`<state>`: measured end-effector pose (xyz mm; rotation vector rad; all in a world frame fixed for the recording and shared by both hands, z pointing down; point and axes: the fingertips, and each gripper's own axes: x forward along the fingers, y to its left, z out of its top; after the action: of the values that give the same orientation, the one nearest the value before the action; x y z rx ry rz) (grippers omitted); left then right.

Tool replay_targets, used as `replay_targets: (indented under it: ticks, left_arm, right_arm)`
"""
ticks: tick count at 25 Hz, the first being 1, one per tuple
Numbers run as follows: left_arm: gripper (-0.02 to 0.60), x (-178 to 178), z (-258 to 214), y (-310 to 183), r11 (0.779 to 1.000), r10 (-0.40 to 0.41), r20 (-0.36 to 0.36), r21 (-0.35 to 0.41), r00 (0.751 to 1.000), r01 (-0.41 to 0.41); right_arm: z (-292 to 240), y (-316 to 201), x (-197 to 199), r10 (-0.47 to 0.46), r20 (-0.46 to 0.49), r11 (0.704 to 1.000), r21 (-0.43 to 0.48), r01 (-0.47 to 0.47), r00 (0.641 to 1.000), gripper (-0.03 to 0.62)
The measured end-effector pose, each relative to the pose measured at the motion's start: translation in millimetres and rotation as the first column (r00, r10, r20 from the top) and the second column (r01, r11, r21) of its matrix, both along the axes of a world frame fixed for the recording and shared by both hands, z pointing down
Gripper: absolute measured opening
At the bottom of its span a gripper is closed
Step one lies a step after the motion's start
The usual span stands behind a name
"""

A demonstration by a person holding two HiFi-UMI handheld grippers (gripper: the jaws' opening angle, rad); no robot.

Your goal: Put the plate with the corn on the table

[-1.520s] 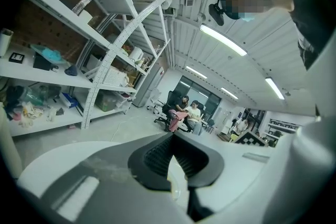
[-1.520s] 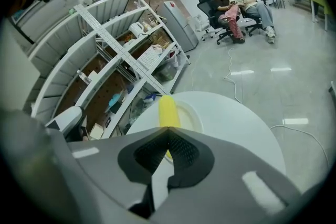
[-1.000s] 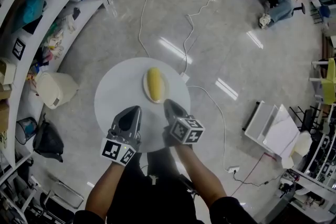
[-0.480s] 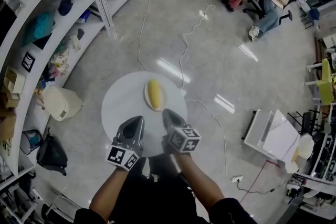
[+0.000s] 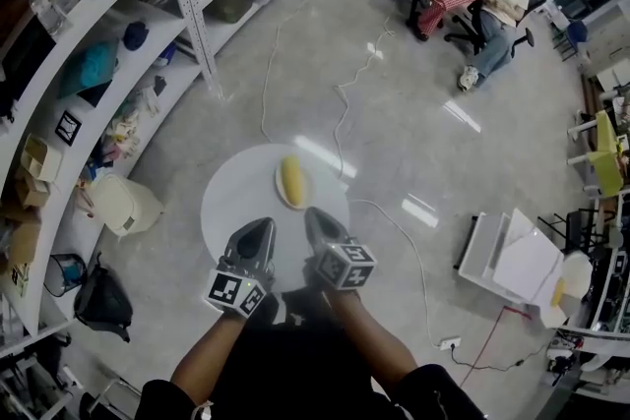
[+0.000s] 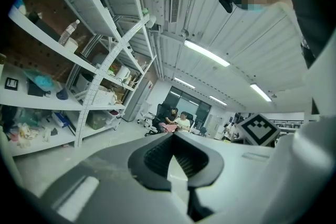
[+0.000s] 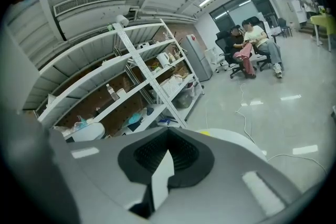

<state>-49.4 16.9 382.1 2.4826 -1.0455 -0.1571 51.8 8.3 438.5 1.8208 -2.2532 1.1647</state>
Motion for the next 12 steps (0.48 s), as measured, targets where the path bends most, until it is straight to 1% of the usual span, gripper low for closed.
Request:
replay_targets:
  ticks: [7,12]
  left_arm:
    - [0.006,-8.8,-22.2,10.6,0.999,0.010,-0.010,0.044,1.000,-0.009]
    - [0.006,-9.6,-39.7,12.7,0.997,0.018,-0.007,0.082,1.000,-0.017]
  right_arm:
    - [-19.2,18.7,-11.0,0.005,-0.013,0.999,0.036,-0.005,1.000,0.009]
    - [-41.3,24.1,-15.2,0.006,-0.011,0.996,0.089,-0.005,1.000,0.009]
